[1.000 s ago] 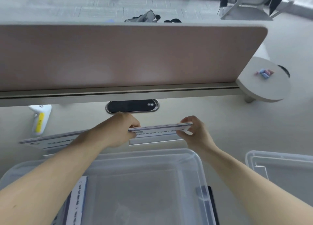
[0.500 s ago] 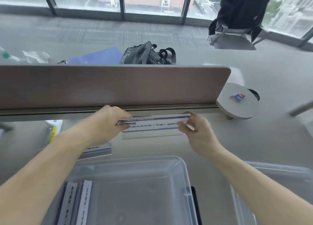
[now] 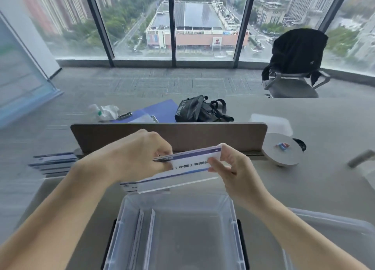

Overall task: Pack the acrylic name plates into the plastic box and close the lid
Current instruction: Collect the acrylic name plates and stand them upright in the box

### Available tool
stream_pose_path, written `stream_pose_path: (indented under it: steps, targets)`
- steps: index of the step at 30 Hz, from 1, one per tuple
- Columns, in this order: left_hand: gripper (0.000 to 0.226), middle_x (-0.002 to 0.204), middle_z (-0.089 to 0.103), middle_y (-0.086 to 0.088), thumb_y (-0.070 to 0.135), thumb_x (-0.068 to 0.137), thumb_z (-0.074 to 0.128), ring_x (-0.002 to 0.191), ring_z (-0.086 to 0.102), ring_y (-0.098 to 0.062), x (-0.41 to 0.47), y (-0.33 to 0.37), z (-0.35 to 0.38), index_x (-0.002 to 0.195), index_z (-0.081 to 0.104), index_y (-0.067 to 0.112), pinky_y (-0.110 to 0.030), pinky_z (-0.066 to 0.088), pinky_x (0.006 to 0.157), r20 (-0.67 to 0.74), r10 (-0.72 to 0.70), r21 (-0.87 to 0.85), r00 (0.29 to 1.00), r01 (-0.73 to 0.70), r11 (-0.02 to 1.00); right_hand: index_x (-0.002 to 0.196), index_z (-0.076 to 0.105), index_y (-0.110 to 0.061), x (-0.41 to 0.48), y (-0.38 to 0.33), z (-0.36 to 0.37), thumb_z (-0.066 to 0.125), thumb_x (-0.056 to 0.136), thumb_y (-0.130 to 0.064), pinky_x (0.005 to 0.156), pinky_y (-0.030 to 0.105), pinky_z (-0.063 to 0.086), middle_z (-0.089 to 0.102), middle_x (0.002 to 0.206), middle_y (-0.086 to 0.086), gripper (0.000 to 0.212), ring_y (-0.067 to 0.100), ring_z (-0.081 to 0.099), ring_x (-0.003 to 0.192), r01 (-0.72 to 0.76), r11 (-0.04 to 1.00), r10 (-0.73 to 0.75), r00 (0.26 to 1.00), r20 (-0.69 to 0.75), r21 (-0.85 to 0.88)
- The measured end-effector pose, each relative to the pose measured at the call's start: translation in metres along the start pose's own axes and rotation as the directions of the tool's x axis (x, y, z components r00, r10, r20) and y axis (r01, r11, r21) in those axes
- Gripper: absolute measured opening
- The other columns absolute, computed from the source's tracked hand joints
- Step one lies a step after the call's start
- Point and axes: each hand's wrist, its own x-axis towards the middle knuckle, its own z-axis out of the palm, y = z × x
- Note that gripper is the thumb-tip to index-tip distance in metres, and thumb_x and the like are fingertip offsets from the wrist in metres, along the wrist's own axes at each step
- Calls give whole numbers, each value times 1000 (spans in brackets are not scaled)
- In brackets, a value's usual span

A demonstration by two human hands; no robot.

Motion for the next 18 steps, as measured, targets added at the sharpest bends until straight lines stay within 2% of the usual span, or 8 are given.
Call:
stream_pose_path:
  steps: [3, 4, 5, 7, 10, 12, 14, 18]
  targets:
    - [18, 58, 61, 10, 39, 91, 68, 53, 51, -9, -21, 17, 7, 76, 72, 30, -24, 45, 54, -31, 12, -22, 999, -12, 1000, 95, 55, -6, -7, -13, 12, 54, 102, -32, 79, 56, 58, 60, 92, 22, 27, 44, 62, 82, 51, 998, -46, 995, 94, -46]
    - [18, 57, 60, 10, 38, 91, 66, 51, 49, -9, -26, 19, 11, 77, 73, 30, -24, 42, 51, -49, -4, -19, 999, 3, 1000, 102, 58, -11, -11, -16, 16, 55, 102, -30, 78, 46, 58, 64, 92, 12, 19, 43, 63, 85, 68, 996, -64, 995, 76, -54]
    - [17, 59, 63, 9, 38, 92, 65, 50, 49, -8, -31, 19, 15, 81, 75, 31, -23, 42, 50, -65, -25, -28, 998, 23, 999, 110, 60, -17, -15, -15, 21, 57, 101, -25, 80, 40, 58, 68, 98, 0, 12, 30, 67, 88, 90, 995, -89, 996, 25, -51]
    - [18, 68, 72, 6, 37, 95, 63, 48, 51, -8, -40, 18, 22, 91, 79, 30, -20, 42, 47, -90, -83, -110, 992, 73, 991, 133, 52, -24, -25, -11, 34, 65, 96, -19, 96, 28, 53, 60, 127, -11, 40, 7, 59, 118, 70, 996, -79, 983, -168, -57]
    - [18, 70, 76, 7, 34, 94, 65, 49, 64, -9, -46, 16, 27, 93, 82, 32, -21, 49, 46, -139, -229, -272, 963, 185, 944, 151, 33, -29, -47, 0, 65, 70, 91, -33, 113, 36, 43, 38, 148, -14, 71, -3, 46, 128, -267, 938, 314, 924, -217, 222]
    - [18, 70, 77, 3, 33, 93, 65, 58, 72, -17, -45, 16, 34, 88, 81, 27, -34, 60, 52, -159, -320, -320, 934, 258, 912, 149, 36, -32, -59, 8, 90, 69, 90, -41, 107, 45, 50, 45, 148, -10, 68, 2, 56, 121, -492, 752, 533, 845, 35, 438]
    - [24, 68, 75, 0, 32, 93, 62, 58, 72, -22, -38, 17, 45, 79, 76, 19, -35, 60, 50, -172, -402, -309, 899, 338, 889, 137, 51, -29, -64, 13, 110, 65, 94, -37, 90, 41, 60, 63, 133, -6, 47, 12, 68, 112, -569, 620, 567, 801, 193, 539]
    - [39, 62, 58, -3, 29, 95, 54, 49, 50, -20, -26, 19, 83, 60, 49, 12, -26, 40, 47, -87, -536, -277, 840, 496, 823, 110, 62, -26, -63, 28, 130, 56, 101, -12, 72, 27, 57, 73, 104, -6, 18, 3, 73, 86, -631, 582, 639, 745, 192, 513]
